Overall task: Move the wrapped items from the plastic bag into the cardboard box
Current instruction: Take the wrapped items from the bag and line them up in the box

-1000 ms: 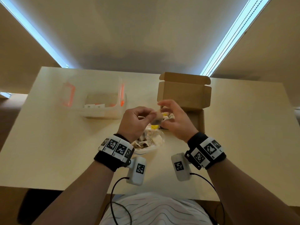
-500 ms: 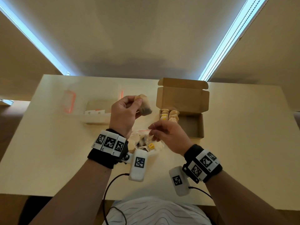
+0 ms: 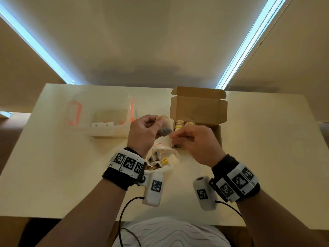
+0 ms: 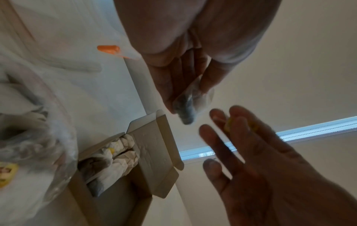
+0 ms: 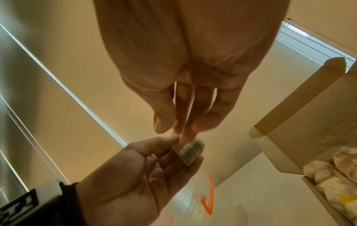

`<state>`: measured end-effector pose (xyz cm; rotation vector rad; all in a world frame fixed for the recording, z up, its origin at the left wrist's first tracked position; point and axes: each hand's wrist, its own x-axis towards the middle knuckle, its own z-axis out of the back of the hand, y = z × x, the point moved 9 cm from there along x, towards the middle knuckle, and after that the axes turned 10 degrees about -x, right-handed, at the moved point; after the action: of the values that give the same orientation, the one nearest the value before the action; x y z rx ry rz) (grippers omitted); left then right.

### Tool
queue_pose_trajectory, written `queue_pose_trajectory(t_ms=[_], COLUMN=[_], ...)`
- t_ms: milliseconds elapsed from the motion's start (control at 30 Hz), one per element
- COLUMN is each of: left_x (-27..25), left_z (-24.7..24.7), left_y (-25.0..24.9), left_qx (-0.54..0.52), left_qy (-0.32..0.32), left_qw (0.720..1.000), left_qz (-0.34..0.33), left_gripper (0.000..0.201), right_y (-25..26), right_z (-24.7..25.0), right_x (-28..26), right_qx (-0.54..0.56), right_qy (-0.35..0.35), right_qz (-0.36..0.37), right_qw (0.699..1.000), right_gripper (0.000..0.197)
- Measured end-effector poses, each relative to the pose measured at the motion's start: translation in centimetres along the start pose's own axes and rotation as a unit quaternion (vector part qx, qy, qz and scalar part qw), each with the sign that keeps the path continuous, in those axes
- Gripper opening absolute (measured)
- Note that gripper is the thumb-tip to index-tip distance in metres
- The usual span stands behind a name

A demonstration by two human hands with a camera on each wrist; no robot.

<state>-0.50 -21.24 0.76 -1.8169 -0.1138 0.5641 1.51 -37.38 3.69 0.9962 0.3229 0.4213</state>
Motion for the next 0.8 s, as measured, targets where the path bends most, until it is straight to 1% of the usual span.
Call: queue_pose_trajectory(t_ms=[67, 100, 200, 267, 300, 367, 433, 467, 500, 533, 600, 633, 667, 700, 733, 767, 800], left_x=[-0.3, -0.6, -1.2, -1.4, -1.4, -1.4, -1.0, -0.7, -0.2, 0.4, 1.0, 1.0, 0.8, 0.7, 0.8, 0.9, 1.2], left_z=[-0.9, -1.5, -3.0, -3.8, -4.1, -5.0, -5.5, -5.4, -5.0, -4.4, -2.8, -2.0, -1.1, -0.3, 0.6, 1.2, 1.9], left_y=[0.9, 1.3, 3.0, 4.1, 4.7, 5.4, 6.6, 7.2, 7.8, 8.1, 8.9, 9.6, 10.5, 11.1, 12.1, 12.6, 13.3], left_qx=[0.001, -0.002, -0.001, 0.005, 0.01, 0.026, 0.039, 0.058, 0.114, 0.208, 0.392, 0.447, 0.497, 0.541, 0.566, 0.583, 0.586], left_qy=[0.035, 0.054, 0.1, 0.112, 0.113, 0.123, 0.129, 0.128, 0.128, 0.127, 0.127, 0.135, 0.148, 0.153, 0.154, 0.151, 0.147], left_qw=[0.999, 0.998, 0.992, 0.989, 0.988, 0.985, 0.983, 0.982, 0.978, 0.965, 0.908, 0.88, 0.85, 0.821, 0.804, 0.793, 0.792], left_qz=[0.024, 0.039, 0.076, 0.094, 0.103, 0.115, 0.128, 0.129, 0.117, 0.093, 0.073, 0.081, 0.094, 0.097, 0.1, 0.094, 0.093], left_gripper=[0.009, 0.009, 0.012, 0.013, 0.013, 0.013, 0.012, 0.01, 0.009, 0.014, 0.017, 0.016, 0.018, 0.024, 0.032, 0.037, 0.037], right_y=[0.1, -0.3, -2.1, -3.4, -4.1, -5.6, -7.6, -8.9, -10.4, -12.1, -15.7, -17.4, -18.8, -20.0, -21.0, -21.7, -22.2], right_z=[0.9, 1.1, 1.4, 1.6, 1.9, 2.4, 2.6, 2.7, 2.7, 2.8, 2.5, 2.0, 1.5, 1.0, 0.5, 0.0, -0.5], right_x=[0.3, 0.5, 0.4, -0.1, -0.3, -0.7, -0.8, -0.7, -0.4, 0.0, 0.6, 0.9, 1.3, 1.8, 2.4, 2.9, 3.5], right_qx=[-0.062, -0.079, -0.083, -0.061, -0.039, 0.008, 0.037, 0.034, 0.026, 0.023, 0.052, 0.069, 0.078, 0.078, 0.072, 0.064, 0.053], right_qy=[-0.046, -0.059, -0.072, -0.083, -0.095, -0.108, -0.097, -0.084, -0.069, -0.057, -0.037, -0.025, -0.013, -0.001, 0.009, 0.017, 0.022], right_qz=[0.016, 0.01, -0.042, -0.081, -0.098, -0.134, -0.183, -0.207, -0.229, -0.252, -0.307, -0.335, -0.356, -0.367, -0.371, -0.372, -0.372], right_qw=[0.997, 0.995, 0.993, 0.991, 0.99, 0.985, 0.978, 0.974, 0.971, 0.966, 0.95, 0.939, 0.931, 0.927, 0.926, 0.926, 0.926], right_gripper=[0.016, 0.018, 0.017, 0.013, 0.013, 0.025, 0.039, 0.039, 0.034, 0.025, 0.013, 0.012, 0.012, 0.012, 0.013, 0.014, 0.015])
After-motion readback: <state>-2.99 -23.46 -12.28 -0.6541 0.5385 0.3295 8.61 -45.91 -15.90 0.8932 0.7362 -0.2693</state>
